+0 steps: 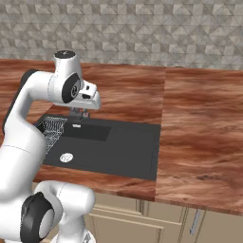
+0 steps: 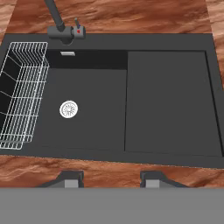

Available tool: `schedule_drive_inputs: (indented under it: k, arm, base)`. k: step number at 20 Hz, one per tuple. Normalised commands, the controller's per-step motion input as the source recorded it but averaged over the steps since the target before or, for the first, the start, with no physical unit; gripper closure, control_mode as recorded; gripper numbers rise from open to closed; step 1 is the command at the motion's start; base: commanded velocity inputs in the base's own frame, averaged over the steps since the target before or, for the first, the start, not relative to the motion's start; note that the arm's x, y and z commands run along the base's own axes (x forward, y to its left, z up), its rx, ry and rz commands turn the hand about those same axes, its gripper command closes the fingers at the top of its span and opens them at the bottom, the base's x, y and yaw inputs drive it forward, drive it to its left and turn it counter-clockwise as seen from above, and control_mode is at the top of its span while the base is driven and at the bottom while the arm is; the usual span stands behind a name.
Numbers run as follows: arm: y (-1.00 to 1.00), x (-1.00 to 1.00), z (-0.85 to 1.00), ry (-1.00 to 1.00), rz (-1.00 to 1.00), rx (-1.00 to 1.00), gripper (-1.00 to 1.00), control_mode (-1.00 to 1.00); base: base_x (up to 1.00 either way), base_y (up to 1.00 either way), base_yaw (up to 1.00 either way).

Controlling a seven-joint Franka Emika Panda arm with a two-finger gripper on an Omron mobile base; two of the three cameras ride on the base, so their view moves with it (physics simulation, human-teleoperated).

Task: Turn on the sink faucet. Then move the broccoli from the counter to the sink. Turn off the sink. Move the vegetable from the sink to the pot next to the stove. Finally move the pot to the front right burner.

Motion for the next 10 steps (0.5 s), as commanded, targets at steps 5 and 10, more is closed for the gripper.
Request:
schedule_drive_inputs:
  k: [5,10]
  arm:
    - [0.01,-0.06,0.00,0.00,0.00,0.00,-1.00,1.00]
    - [0.00,0.00,0.00,0.00,0.00,0.00,-1.00,1.00]
  base:
    - [0.00,0.00,0.00]
    - [0.18,0.47,-0.11]
